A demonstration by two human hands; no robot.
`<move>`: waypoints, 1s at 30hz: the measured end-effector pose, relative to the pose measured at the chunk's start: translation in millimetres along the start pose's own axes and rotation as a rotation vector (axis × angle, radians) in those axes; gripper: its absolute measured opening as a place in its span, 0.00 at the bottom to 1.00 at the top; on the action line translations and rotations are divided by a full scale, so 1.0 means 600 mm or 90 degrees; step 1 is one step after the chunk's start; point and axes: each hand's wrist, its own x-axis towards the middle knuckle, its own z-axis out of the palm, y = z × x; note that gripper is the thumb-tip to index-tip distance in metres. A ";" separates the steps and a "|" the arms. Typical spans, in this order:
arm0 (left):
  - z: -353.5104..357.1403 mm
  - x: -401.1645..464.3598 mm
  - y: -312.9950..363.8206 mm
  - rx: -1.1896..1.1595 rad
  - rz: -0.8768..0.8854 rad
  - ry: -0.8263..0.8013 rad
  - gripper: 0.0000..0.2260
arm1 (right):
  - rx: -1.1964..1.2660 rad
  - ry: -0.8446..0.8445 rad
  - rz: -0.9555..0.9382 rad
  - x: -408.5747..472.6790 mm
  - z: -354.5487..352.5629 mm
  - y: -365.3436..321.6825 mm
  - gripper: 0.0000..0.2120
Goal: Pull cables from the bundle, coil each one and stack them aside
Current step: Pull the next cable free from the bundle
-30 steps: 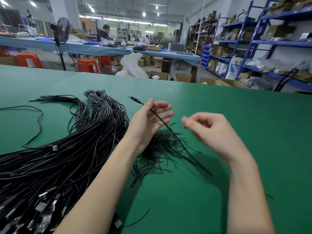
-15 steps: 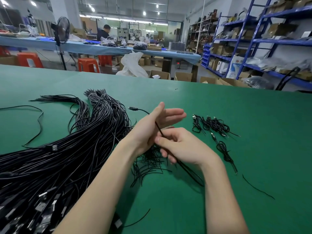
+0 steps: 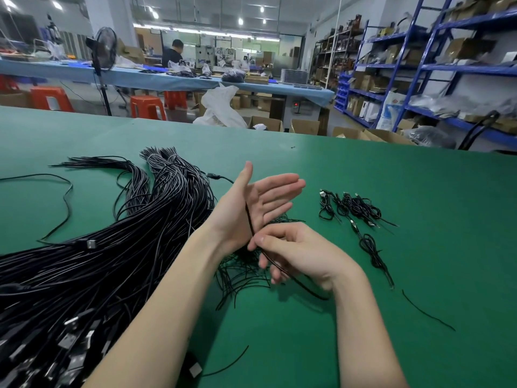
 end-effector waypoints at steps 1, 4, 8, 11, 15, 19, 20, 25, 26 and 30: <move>-0.005 -0.001 0.002 0.002 0.005 -0.003 0.33 | -0.013 -0.018 0.013 -0.002 -0.003 0.003 0.11; -0.015 -0.004 0.008 -0.005 0.023 -0.009 0.33 | 0.009 -0.089 0.045 -0.015 -0.018 0.018 0.12; -0.011 -0.005 0.010 -0.020 0.023 -0.027 0.32 | 0.105 -0.121 0.054 -0.020 -0.031 0.033 0.09; -0.002 -0.006 0.009 -0.045 0.016 -0.041 0.33 | 0.069 -0.100 0.094 -0.015 -0.027 0.037 0.10; 0.004 -0.009 0.013 -0.067 0.010 -0.043 0.34 | 0.020 -0.097 0.134 -0.013 -0.022 0.041 0.11; 0.011 -0.010 0.012 -0.034 -0.001 -0.053 0.33 | 0.025 -0.046 0.079 -0.007 -0.018 0.037 0.10; 0.014 -0.010 0.011 -0.021 0.000 -0.051 0.32 | 0.029 -0.048 0.074 -0.006 -0.017 0.036 0.10; 0.011 -0.011 0.012 -0.036 0.021 -0.031 0.32 | 0.043 -0.075 0.076 -0.008 -0.018 0.039 0.11; 0.009 -0.012 0.013 -0.048 0.021 -0.043 0.33 | 0.037 -0.062 0.081 -0.007 -0.018 0.040 0.11; 0.009 -0.012 0.015 -0.036 0.019 -0.107 0.34 | -0.032 -0.005 0.135 0.004 -0.013 0.045 0.20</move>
